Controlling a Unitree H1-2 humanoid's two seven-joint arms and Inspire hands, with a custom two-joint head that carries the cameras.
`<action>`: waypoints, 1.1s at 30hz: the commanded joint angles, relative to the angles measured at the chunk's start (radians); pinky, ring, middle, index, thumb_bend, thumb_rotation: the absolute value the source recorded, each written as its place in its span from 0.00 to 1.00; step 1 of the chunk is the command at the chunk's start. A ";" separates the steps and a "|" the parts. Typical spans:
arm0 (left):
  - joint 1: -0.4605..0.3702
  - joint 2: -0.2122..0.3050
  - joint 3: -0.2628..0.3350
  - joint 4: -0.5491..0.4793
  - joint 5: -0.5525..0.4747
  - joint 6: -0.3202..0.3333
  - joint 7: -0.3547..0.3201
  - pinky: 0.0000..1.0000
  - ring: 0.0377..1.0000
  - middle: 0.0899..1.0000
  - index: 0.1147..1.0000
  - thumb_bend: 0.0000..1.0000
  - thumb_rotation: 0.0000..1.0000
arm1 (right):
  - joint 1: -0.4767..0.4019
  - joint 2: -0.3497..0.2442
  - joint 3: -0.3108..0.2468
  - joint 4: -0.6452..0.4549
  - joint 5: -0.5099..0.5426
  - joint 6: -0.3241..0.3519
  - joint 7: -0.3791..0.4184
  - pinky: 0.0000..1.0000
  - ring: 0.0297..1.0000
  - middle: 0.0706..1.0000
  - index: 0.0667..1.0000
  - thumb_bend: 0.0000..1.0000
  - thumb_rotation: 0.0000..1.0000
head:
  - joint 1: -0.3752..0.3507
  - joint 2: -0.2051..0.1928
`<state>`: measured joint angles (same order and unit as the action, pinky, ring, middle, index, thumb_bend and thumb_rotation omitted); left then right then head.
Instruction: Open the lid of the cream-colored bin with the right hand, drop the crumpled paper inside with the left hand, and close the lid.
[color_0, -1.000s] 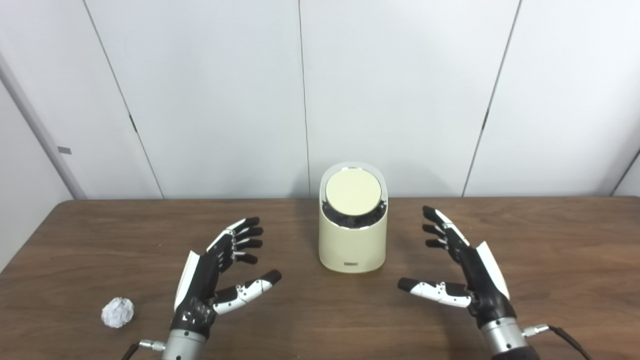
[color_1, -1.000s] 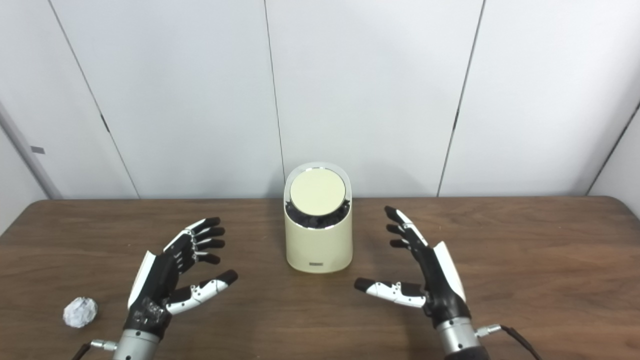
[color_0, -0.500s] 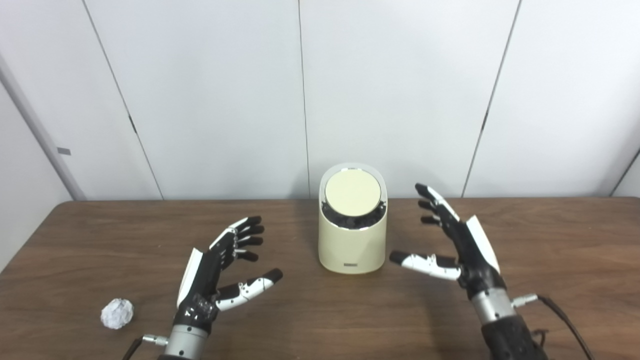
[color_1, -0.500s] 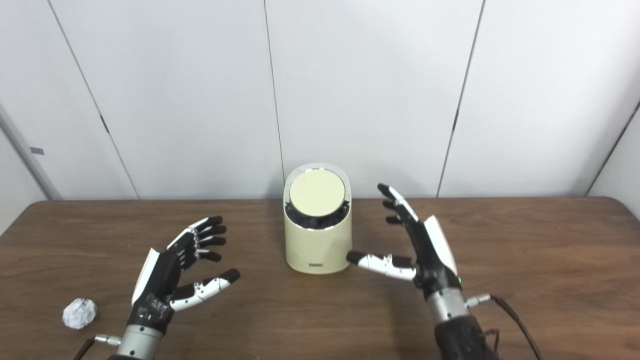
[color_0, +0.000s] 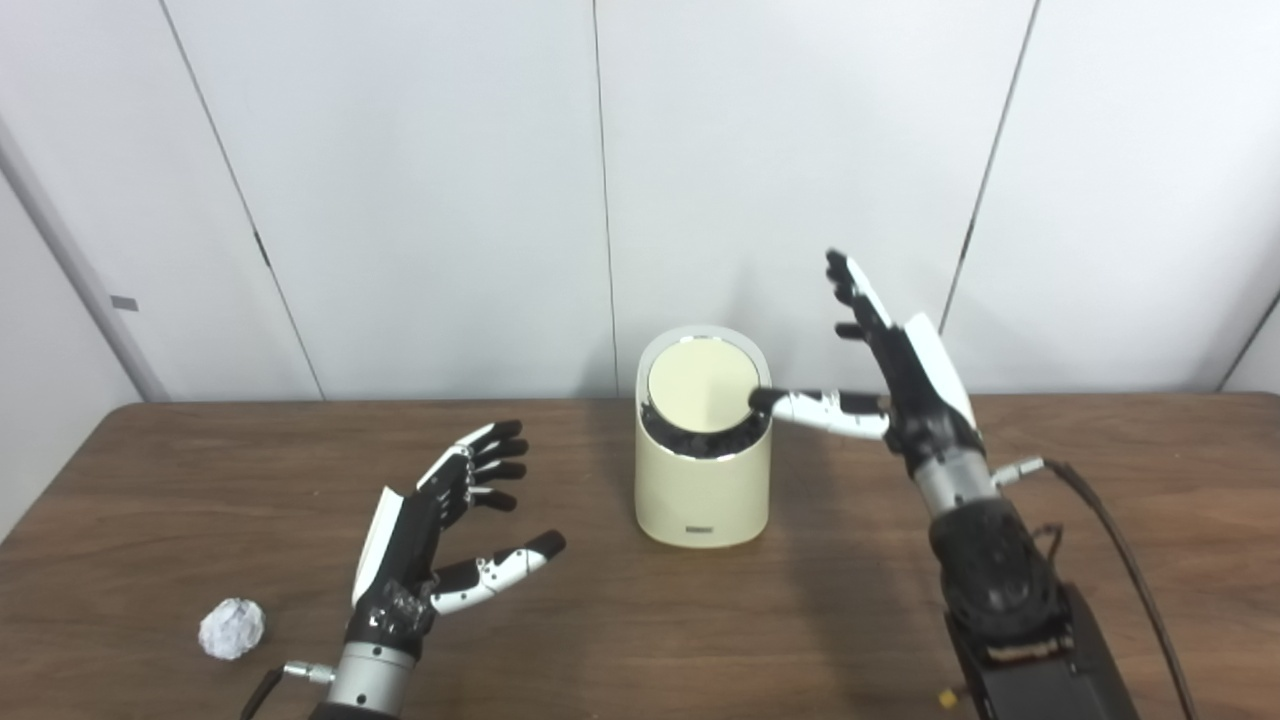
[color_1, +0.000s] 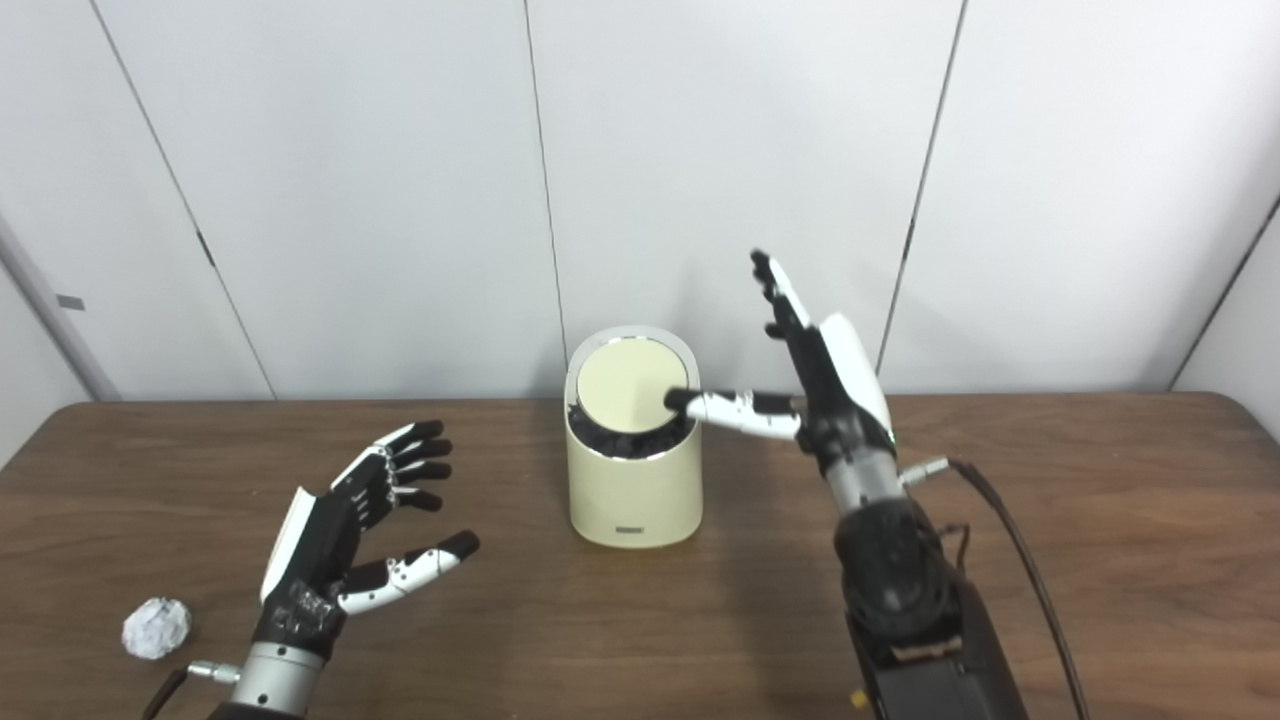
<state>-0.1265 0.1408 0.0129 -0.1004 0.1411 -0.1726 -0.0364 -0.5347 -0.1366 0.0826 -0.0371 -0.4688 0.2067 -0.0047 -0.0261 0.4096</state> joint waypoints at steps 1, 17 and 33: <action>-0.030 0.005 0.002 -0.011 -0.004 -0.030 0.007 0.63 0.73 0.77 0.81 0.71 0.14 | -0.065 -0.007 0.003 -0.012 -0.011 0.016 0.001 0.71 0.89 0.97 0.97 0.81 0.41 | 0.000 0.001; -0.045 -0.009 -0.004 0.010 -0.004 -0.042 0.012 0.61 0.73 0.77 0.81 0.72 0.12 | -0.199 -0.048 0.128 0.050 -0.230 0.199 0.032 0.64 0.82 0.91 0.96 0.87 0.54 | 0.009 0.007; -0.055 -0.019 -0.009 0.018 0.000 -0.047 0.015 0.60 0.73 0.77 0.81 0.72 0.13 | -0.201 -0.052 0.164 0.076 -0.233 0.178 0.045 0.70 0.85 0.90 0.95 0.88 0.37 | 0.012 0.004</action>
<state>-0.1398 0.1230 0.0032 -0.0713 0.1424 -0.1782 -0.0351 -0.6817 -0.1823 0.2449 0.0502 -0.6975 0.4144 0.0478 -0.0138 0.4126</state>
